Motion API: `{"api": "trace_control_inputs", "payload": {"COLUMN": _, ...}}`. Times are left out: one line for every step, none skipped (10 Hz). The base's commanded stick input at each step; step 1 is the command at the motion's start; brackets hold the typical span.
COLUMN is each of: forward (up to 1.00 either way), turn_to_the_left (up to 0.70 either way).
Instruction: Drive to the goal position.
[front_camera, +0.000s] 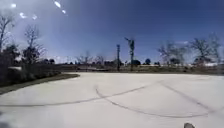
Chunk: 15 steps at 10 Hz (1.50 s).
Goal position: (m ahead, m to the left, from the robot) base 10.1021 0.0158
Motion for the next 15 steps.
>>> {"api": "trace_control_inputs", "payload": {"forward": 0.93, "turn_to_the_left": 0.00}}
{"api": "trace_control_inputs", "payload": {"forward": 0.85, "turn_to_the_left": 0.00}}
{"api": "trace_control_inputs", "payload": {"forward": 0.85, "turn_to_the_left": 0.00}}
{"api": "trace_control_inputs", "payload": {"forward": 0.85, "turn_to_the_left": 0.00}}
{"api": "trace_control_inputs", "payload": {"forward": 0.85, "turn_to_the_left": 0.00}}
{"api": "trace_control_inputs", "payload": {"forward": 0.85, "turn_to_the_left": 0.00}}
{"api": "trace_control_inputs", "payload": {"forward": 0.85, "turn_to_the_left": 0.00}}
{"api": "trace_control_inputs", "payload": {"forward": 0.85, "turn_to_the_left": 0.00}}
{"api": "trace_control_inputs", "payload": {"forward": 0.84, "turn_to_the_left": 0.00}}
{"api": "trace_control_inputs", "payload": {"forward": 0.70, "turn_to_the_left": 0.00}}
{"api": "trace_control_inputs", "payload": {"forward": 0.70, "turn_to_the_left": 0.00}}
{"api": "trace_control_inputs", "payload": {"forward": 0.70, "turn_to_the_left": 0.00}}
{"api": "trace_control_inputs", "payload": {"forward": 0.70, "turn_to_the_left": 0.00}}
{"api": "trace_control_inputs", "payload": {"forward": 0.70, "turn_to_the_left": 0.00}}
{"api": "trace_control_inputs", "payload": {"forward": 0.70, "turn_to_the_left": 0.00}}
